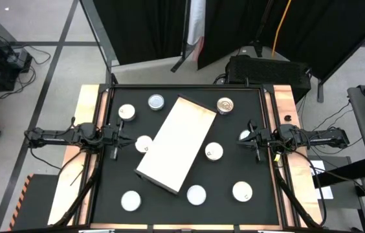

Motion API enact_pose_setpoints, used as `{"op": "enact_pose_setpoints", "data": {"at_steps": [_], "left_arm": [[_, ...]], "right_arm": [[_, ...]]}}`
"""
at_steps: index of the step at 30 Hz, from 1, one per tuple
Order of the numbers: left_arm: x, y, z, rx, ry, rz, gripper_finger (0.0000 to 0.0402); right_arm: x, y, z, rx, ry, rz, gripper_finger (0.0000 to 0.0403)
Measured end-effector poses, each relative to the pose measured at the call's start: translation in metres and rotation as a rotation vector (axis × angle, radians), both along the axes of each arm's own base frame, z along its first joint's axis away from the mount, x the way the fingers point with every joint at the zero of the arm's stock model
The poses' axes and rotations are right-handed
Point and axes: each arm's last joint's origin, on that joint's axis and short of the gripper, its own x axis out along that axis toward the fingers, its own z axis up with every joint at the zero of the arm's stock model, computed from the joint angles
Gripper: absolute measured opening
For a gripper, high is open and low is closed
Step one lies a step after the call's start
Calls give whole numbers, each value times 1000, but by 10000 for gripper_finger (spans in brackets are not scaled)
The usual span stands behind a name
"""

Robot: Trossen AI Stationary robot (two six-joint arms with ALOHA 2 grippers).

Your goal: Stack canned seafood by type on shelf

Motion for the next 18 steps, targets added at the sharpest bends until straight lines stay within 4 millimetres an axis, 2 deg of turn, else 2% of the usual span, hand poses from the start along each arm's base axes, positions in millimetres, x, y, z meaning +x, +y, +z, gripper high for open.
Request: {"op": "enact_pose_setpoints", "data": {"at_steps": [14,16,18], "left_arm": [[-1,3,5,-6,-33,104,15],[-3,3,15,-40,-53,106,15],[-7,3,34,-65,-116,96,15]], "right_arm": [[0,0,0,0,0,0,0],[0,0,0,0,0,0,0],[0,0,0,0,0,0,0]]}}
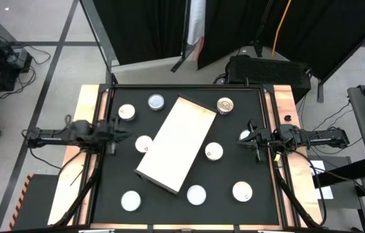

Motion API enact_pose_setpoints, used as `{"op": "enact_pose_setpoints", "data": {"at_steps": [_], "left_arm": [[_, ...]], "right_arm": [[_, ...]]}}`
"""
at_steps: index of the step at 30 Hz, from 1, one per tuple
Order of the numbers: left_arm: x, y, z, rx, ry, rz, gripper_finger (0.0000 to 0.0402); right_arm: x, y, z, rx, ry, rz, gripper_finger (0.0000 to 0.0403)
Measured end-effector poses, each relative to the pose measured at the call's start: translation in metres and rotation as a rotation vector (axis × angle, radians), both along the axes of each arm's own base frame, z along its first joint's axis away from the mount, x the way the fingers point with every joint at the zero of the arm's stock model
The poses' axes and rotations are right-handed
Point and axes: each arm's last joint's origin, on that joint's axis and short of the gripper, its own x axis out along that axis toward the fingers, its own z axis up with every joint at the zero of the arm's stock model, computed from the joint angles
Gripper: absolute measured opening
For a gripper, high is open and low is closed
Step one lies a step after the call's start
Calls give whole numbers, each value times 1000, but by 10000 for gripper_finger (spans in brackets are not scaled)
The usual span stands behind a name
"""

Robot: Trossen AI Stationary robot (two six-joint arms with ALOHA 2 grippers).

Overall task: Stack canned seafood by type on shelf
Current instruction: Put the red tuna can on the shelf

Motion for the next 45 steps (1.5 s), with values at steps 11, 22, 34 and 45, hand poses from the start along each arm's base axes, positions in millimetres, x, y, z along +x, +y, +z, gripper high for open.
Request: {"op": "enact_pose_setpoints", "data": {"at_steps": [11,22,34,45], "left_arm": [[-40,-1,154,35,-61,-73,4],[-48,0,273,55,14,-71,4],[44,-3,174,54,343,-28,4],[56,0,129,11,274,64,4]], "right_arm": [[0,0,0,0,-1,-1,0],[0,0,1,59,-2,2,0],[-1,0,8,244,-61,19,0],[-32,-4,126,48,-166,-50,0]]}}
